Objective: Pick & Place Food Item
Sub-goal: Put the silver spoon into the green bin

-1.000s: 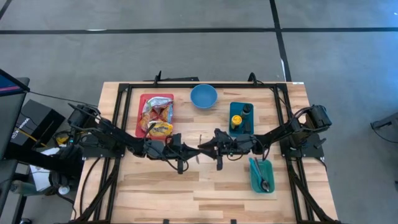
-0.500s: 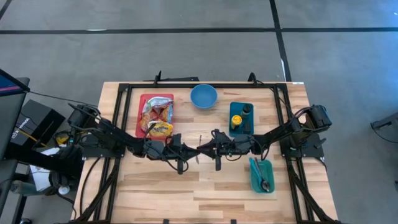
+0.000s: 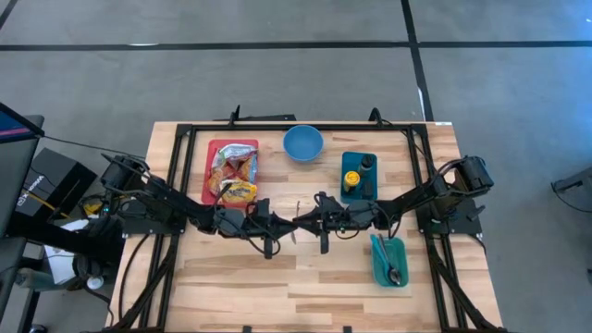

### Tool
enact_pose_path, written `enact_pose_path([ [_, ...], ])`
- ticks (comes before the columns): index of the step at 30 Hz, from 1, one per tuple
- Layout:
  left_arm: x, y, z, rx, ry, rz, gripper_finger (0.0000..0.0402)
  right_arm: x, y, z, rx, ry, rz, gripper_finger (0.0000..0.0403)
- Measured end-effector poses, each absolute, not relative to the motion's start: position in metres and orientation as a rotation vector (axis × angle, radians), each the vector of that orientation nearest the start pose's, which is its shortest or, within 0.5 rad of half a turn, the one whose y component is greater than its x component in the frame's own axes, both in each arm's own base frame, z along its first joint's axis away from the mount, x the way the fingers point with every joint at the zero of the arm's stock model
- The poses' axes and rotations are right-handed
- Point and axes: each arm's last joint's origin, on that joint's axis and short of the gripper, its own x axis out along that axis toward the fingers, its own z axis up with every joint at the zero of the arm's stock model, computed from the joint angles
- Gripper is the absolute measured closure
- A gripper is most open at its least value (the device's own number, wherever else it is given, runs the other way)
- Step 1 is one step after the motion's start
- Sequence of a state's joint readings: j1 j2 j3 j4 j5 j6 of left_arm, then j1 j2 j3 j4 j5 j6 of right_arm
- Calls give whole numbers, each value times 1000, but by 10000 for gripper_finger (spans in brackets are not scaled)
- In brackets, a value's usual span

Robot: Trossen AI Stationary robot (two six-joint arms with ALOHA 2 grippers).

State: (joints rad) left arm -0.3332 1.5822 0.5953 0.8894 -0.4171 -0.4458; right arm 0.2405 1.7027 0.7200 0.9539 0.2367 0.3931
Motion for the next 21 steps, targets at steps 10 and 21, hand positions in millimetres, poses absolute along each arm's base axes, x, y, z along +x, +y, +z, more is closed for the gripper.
enact_pose_path([
  [10,289,-88,185,-403,87,106,340,328,74,191,385,34,-3,389],
  [21,288,-87,184,-397,106,111,234,328,74,191,384,36,-4,389],
])
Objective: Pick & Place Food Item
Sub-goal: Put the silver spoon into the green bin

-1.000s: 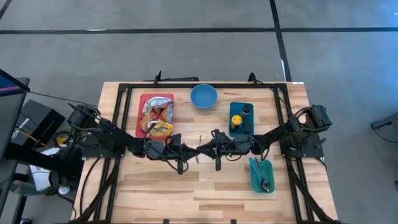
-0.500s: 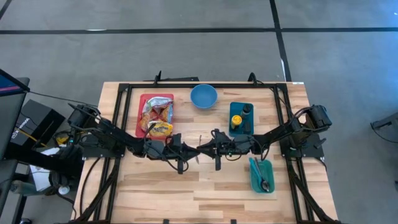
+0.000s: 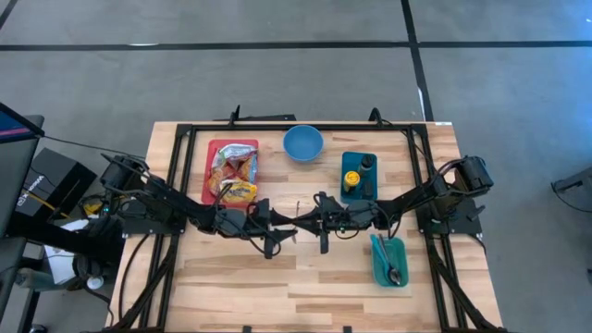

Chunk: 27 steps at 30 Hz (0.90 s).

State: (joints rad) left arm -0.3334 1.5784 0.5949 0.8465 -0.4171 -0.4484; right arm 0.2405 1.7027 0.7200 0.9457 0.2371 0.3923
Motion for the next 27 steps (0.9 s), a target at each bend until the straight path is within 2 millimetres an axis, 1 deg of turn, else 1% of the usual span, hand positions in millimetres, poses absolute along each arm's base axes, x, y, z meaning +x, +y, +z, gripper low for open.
enact_pose_path([
  [4,288,-87,184,-397,107,111,206,328,74,191,382,41,-5,389],
  [10,288,-88,183,-397,110,108,192,328,74,190,379,43,-5,389],
  [16,288,-89,184,-405,122,56,197,328,74,190,378,46,-6,389],
  [19,285,-89,190,-408,127,28,203,328,74,190,378,47,-6,389],
  [22,278,-87,195,-388,182,37,209,328,74,189,376,58,-8,389],
  [27,263,-82,209,-393,246,57,221,328,73,189,376,61,-9,389],
])
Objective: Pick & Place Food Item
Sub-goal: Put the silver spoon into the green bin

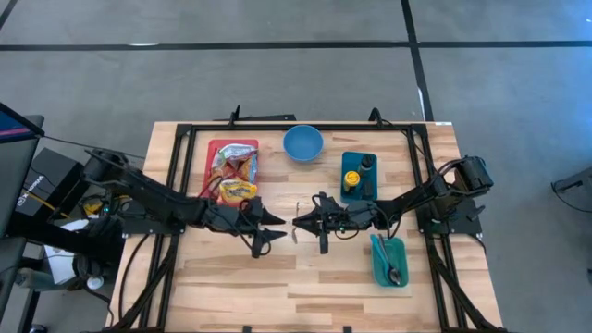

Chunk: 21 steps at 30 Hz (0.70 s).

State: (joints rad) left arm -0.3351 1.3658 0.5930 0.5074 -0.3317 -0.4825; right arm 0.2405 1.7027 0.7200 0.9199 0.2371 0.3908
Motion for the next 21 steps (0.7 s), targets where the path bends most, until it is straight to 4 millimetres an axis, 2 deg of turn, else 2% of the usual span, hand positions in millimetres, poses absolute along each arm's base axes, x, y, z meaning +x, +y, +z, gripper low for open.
enact_pose_path([
  [7,251,-79,219,-386,273,59,236,328,73,189,378,61,-9,388],
  [21,251,-79,221,-379,260,56,250,328,73,186,373,83,-13,388],
])
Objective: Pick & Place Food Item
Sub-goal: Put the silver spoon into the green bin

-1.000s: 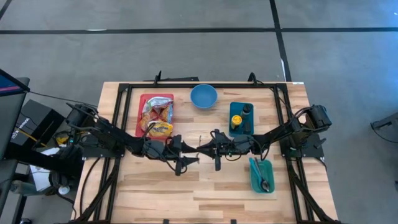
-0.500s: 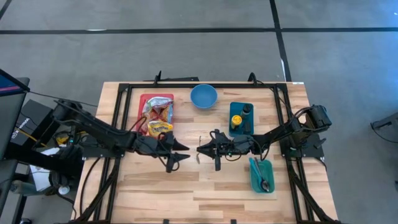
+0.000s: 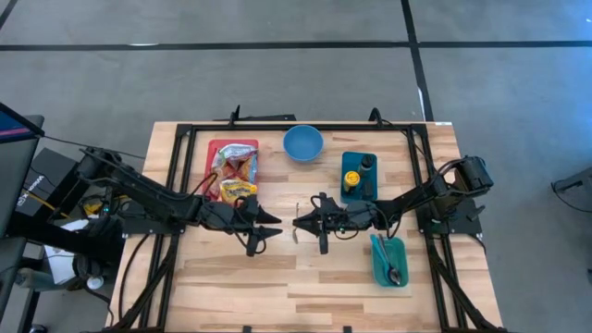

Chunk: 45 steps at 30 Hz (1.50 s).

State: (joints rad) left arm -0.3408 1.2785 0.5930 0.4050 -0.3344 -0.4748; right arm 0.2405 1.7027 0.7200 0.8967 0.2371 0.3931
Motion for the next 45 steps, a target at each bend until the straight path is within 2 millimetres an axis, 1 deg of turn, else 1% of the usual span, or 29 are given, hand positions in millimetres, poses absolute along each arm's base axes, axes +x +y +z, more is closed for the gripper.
enact_pose_path([
  [13,251,-79,222,-381,257,57,248,327,74,183,361,129,-21,388],
  [20,251,-79,222,-381,257,57,245,318,78,195,343,163,-38,389],
  [27,251,-79,221,-381,257,57,249,298,83,207,255,244,-185,389],
  [33,251,-79,221,-381,257,57,247,279,89,222,209,266,-257,388],
  [40,251,-79,221,-381,257,57,245,252,98,237,216,280,-333,388],
  [45,251,-79,221,-381,257,57,247,235,101,245,287,305,-325,388],
])
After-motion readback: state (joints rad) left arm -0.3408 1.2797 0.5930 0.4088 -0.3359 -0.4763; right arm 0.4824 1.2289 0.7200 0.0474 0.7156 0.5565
